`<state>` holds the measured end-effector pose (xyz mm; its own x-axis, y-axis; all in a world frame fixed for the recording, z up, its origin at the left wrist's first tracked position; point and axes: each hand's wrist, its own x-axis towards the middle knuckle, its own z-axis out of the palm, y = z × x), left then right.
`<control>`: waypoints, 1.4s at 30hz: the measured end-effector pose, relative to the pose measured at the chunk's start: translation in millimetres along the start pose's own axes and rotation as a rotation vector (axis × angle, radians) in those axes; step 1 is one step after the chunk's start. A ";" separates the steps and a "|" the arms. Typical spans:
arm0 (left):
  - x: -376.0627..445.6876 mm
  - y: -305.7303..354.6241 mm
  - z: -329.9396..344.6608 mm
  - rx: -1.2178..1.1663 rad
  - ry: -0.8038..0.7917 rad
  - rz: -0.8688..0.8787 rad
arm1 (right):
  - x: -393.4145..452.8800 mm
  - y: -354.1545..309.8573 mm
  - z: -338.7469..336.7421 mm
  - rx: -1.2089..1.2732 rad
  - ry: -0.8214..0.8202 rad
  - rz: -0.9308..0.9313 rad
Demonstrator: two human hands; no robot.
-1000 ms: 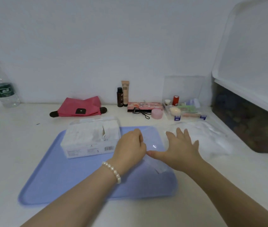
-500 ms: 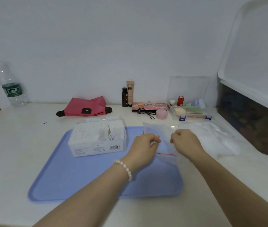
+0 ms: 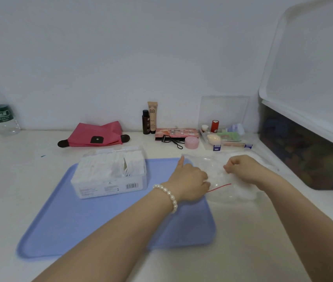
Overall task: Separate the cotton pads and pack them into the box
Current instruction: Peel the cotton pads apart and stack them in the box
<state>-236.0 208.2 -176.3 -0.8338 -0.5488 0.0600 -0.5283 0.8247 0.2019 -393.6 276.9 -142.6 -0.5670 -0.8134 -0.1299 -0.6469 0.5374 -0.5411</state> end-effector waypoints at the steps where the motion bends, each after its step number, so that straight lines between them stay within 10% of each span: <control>1: 2.4 1.8 -0.9 -0.012 -0.005 -0.011 | -0.7 0.4 1.5 -0.034 -0.001 -0.016; 8: 12.9 -5.3 0.1 -0.266 0.032 -0.188 | 6.3 -4.1 12.9 0.064 0.183 -0.037; 16: 16.7 14.0 -13.0 0.007 -0.191 -0.203 | 5.0 -9.6 18.1 0.171 0.342 -0.054; 24: -12.8 14.5 -60.6 0.111 0.050 -0.242 | -9.1 -42.8 9.7 0.657 0.305 -0.192; 30: -35.8 -11.6 -44.1 0.209 -0.153 -0.276 | -2.4 -45.1 31.6 -0.066 0.263 -0.257; 37: -44.4 -29.2 -24.9 0.137 -0.166 -0.194 | -14.8 -44.1 26.1 0.215 -0.001 -0.261; 42: -42.5 -30.0 -16.5 -0.069 -0.090 -0.240 | -10.0 -35.8 40.9 -0.036 -0.063 -0.269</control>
<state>-182.1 204.5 -168.8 -0.6982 -0.7110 -0.0839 -0.7033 0.6592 0.2662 -344.0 256.7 -155.9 -0.3402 -0.9396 -0.0372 -0.7886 0.3067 -0.5330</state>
